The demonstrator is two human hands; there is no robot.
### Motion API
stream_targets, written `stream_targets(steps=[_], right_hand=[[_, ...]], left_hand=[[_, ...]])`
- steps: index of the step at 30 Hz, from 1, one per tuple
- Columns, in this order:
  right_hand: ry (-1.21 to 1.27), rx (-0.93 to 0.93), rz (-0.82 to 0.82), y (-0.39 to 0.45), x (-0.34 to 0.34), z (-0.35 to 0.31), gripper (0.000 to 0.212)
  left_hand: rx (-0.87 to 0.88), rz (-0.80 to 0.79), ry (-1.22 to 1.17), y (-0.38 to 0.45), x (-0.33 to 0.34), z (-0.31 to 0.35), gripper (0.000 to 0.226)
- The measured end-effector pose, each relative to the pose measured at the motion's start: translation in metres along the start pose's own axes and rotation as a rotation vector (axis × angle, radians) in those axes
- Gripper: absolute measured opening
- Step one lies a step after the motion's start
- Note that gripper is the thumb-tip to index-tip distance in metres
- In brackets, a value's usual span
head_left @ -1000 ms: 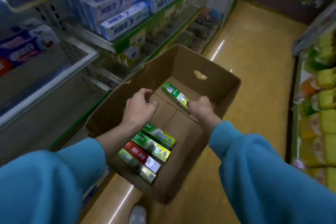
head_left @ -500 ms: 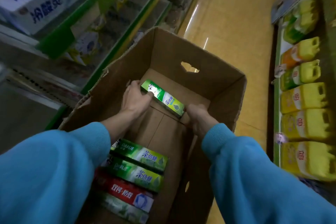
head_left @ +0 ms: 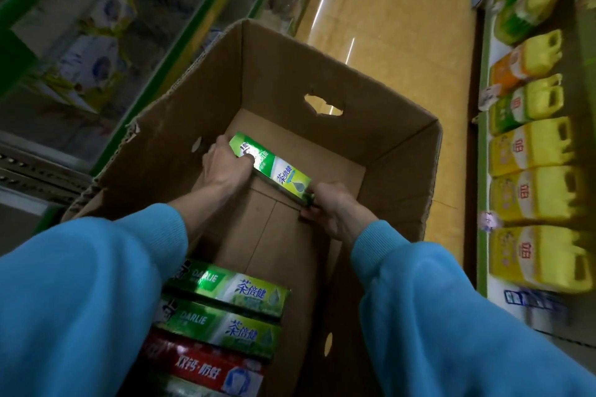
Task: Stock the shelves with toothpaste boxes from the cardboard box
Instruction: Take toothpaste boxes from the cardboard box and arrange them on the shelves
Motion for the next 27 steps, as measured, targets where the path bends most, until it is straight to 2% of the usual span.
stream_targets(steps=[5,10,14,17,21,24,27], right_hand=[[0.035,-0.022,-0.016,0.0,0.002,-0.002,0.025],[0.085,-0.085,0.034,-0.007,-0.001,-0.009,0.025],[0.168,-0.264,0.15,-0.017,-0.008,-0.02,0.026],[0.157,-0.359,0.16,-0.032,-0.019,-0.027,0.019],[0.124,-0.494,0.084,-0.059,-0.037,-0.039,0.017],[0.085,-0.606,0.0,-0.087,-0.045,-0.045,0.029],[0.09,-0.674,-0.13,-0.115,-0.047,-0.049,0.031]], left_hand=[[0.009,0.071,-0.049,-0.003,-0.001,-0.001,0.054],[0.027,0.212,-0.137,-0.02,-0.012,0.01,0.045],[0.053,0.305,-0.195,-0.048,-0.022,0.022,0.041],[0.097,0.365,-0.245,-0.071,-0.03,0.032,0.035],[0.165,0.466,-0.328,-0.104,-0.048,0.047,0.031],[0.201,0.527,-0.417,-0.136,-0.06,0.058,0.041],[0.238,0.56,-0.463,-0.167,-0.073,0.058,0.057]])
Point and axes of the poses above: each hand's wrist, its own y-axis towards the middle knuckle, its own x-axis out of the palm, z = x × y, the point moved 5 cm from there along y, towards the middle knuckle, and after that the axes turned 7 degrees about x, right-handed, at the moved point
